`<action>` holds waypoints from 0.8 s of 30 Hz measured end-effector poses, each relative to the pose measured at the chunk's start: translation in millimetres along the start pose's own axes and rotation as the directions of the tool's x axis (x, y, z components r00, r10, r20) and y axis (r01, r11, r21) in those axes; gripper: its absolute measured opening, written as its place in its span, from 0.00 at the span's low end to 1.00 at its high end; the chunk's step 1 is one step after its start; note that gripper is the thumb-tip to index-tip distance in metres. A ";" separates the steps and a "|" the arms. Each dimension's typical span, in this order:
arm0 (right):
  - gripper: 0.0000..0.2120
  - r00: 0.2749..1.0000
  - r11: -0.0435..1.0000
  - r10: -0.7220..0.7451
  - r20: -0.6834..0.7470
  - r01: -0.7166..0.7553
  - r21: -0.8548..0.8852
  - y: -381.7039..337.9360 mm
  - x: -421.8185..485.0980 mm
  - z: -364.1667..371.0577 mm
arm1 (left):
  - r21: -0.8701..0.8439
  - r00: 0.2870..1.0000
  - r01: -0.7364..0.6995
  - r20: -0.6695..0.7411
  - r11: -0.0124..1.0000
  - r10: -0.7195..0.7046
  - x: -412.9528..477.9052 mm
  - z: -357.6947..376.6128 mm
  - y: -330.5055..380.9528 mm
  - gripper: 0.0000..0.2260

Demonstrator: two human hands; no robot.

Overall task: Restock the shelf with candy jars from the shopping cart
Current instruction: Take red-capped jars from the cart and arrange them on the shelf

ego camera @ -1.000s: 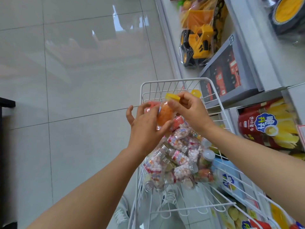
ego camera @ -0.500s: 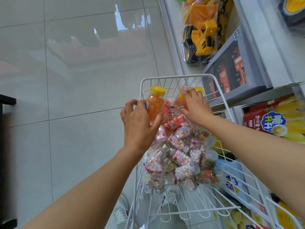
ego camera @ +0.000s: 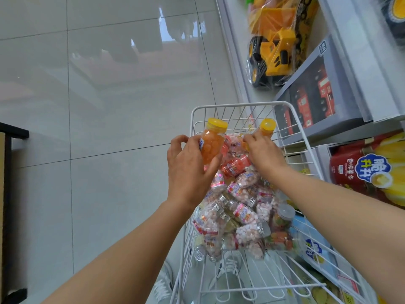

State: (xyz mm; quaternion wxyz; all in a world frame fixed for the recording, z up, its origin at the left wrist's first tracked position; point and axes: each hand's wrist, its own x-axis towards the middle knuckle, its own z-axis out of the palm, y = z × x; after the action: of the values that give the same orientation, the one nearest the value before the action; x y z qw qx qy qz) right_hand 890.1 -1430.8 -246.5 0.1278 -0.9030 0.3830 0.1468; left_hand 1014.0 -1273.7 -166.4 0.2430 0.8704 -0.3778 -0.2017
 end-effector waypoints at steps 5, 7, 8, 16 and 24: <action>0.13 0.983 0.968 0.001 -0.182 0.044 0.247 6.4 0.0 -7.4 | 0.016 1.000 -0.028 0.006 0.999 0.028 0.2 -0.8 -1.5 0.20; 0.13 0.976 0.926 0.022 -0.215 0.061 0.372 8.8 -3.3 -16.8 | 0.015 0.999 -0.032 0.005 0.999 0.032 0.3 -1.7 -0.6 0.20; 0.15 0.976 0.898 0.036 -0.215 0.063 0.436 9.5 -5.2 -22.6 | 0.013 0.999 -0.032 0.008 0.999 0.032 0.1 -2.5 0.4 0.20; 0.23 0.990 0.468 0.142 -0.007 -0.061 0.881 8.8 -28.1 -63.3 | -0.052 0.998 0.040 0.059 0.998 -0.037 -4.0 -14.7 14.1 0.21; 0.23 0.951 -0.047 0.284 0.118 -0.109 0.993 -9.5 -95.2 -101.2 | -0.191 0.983 -0.021 0.174 0.981 0.055 -30.0 -40.2 35.5 0.17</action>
State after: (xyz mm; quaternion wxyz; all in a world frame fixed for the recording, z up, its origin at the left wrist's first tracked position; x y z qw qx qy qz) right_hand 850.8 -1396.8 -117.3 0.6835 -0.4847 0.5045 -0.2081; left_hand 996.6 -1261.3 -108.8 0.2931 0.8146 -0.3940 -0.3087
